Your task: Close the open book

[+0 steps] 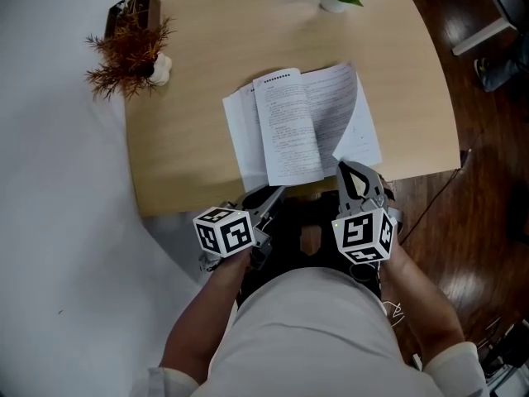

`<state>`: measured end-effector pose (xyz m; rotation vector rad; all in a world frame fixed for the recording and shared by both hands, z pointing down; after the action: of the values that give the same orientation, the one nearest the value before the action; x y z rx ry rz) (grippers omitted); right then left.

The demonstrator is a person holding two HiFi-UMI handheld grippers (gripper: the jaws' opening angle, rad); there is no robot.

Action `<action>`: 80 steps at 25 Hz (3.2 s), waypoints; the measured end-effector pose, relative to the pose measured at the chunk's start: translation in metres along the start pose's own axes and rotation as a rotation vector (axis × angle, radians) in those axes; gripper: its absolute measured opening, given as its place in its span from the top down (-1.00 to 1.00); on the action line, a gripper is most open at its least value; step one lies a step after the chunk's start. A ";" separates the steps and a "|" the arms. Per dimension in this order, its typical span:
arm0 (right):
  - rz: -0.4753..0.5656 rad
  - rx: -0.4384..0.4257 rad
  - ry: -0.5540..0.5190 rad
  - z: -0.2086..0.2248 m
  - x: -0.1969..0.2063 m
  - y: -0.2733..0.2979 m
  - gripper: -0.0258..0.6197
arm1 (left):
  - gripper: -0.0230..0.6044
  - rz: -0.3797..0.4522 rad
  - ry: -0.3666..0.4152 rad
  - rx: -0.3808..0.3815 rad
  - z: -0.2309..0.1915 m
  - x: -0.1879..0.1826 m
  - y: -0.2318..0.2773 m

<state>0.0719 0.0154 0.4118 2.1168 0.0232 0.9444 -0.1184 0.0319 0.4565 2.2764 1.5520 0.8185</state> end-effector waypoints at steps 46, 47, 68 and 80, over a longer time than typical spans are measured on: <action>0.007 -0.342 0.692 0.020 0.097 0.028 0.71 | 0.71 -0.036 0.121 0.027 0.057 -0.003 0.055; 0.005 -0.338 0.686 0.021 0.098 0.028 0.71 | 0.71 -0.036 0.120 0.025 0.058 -0.003 0.057; -0.063 -0.311 0.500 0.037 0.115 0.026 0.80 | 0.71 0.008 0.089 -0.018 0.067 0.002 0.077; -0.022 -0.313 0.588 0.049 0.131 0.022 0.81 | 0.71 0.041 0.042 -0.074 0.055 0.002 0.073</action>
<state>0.1913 0.0093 0.4880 1.4975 0.1825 1.4255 -0.0304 0.0100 0.4500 2.2595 1.4714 0.9243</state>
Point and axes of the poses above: the fingertips, and each gripper's own axes: y forward along the fingers, z to its right, x out of its underside, the point moved 6 cm from there along -y, backward along the fingers, and after that the axes turned 10 degrees about -y, right-handed, at the moved point
